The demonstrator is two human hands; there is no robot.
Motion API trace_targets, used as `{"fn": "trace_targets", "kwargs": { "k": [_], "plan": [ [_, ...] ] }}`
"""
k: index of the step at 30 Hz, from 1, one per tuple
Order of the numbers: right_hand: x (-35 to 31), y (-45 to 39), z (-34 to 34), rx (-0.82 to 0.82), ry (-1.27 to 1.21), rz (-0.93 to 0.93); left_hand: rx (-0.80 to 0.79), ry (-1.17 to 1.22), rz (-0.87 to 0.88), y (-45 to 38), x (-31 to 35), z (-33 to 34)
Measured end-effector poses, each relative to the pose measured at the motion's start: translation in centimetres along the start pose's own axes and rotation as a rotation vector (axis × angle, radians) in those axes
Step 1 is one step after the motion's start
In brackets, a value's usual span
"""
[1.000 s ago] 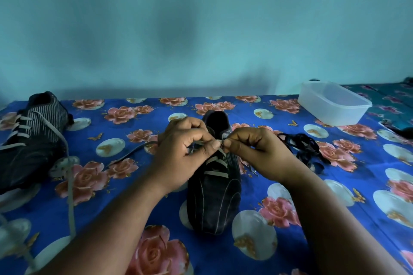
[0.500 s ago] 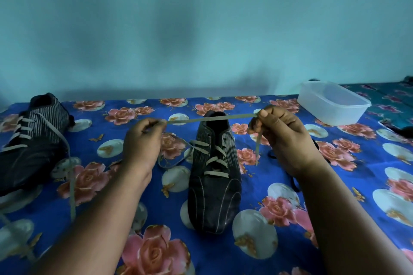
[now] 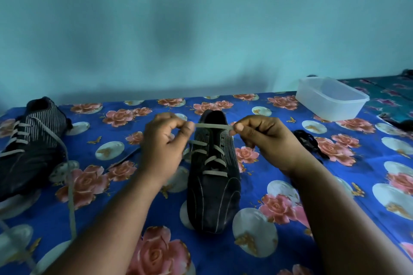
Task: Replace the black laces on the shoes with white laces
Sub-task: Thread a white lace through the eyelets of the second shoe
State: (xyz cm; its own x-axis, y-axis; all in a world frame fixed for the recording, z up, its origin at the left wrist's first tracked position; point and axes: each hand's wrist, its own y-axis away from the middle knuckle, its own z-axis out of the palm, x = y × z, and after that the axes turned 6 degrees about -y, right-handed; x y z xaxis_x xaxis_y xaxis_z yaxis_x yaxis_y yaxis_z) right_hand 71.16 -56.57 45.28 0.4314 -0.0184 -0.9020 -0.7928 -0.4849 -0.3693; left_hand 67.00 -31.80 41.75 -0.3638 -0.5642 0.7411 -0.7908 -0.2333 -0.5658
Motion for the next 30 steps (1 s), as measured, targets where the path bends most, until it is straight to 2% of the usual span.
{"fn": "trace_targets", "kwargs": {
  "k": [2,3,5,8,10,15,20,24,26,30],
  "plan": [
    [0.1,-0.1,-0.5,0.078,-0.023,0.010,0.035,0.019,-0.114,-0.3,-0.8,-0.6],
    [0.2,-0.2,-0.7,0.100,-0.025,0.021,0.046,-0.071,-0.093,-0.3,-0.9,-0.7],
    [0.3,-0.1,-0.4,0.080,-0.014,0.055,0.019,-0.213,0.024,0.1,-0.3,-0.4],
    [0.3,0.1,0.6,-0.003,0.018,0.060,-0.098,-0.212,0.248,1.0,2.0,0.6],
    [0.3,0.1,0.9,-0.040,0.034,0.033,-0.130,-0.226,0.335,1.4,3.5,1.4],
    [0.5,0.0,0.6,0.010,0.015,0.055,-0.037,-0.194,0.244,1.8,3.9,1.9],
    [0.5,0.0,0.6,-0.061,-0.034,0.097,-0.012,-0.309,0.276,1.7,3.6,1.8],
    [0.5,-0.1,0.8,-0.017,-0.030,0.079,-0.052,-0.307,0.289,1.7,3.7,2.6],
    [0.7,-0.2,0.9,0.012,-0.018,0.084,-0.019,-0.312,0.273,1.5,3.6,2.9],
    [1.4,-0.5,0.9,0.173,0.054,0.086,0.009,-0.325,0.183,1.5,2.9,3.2]
  ]
}}
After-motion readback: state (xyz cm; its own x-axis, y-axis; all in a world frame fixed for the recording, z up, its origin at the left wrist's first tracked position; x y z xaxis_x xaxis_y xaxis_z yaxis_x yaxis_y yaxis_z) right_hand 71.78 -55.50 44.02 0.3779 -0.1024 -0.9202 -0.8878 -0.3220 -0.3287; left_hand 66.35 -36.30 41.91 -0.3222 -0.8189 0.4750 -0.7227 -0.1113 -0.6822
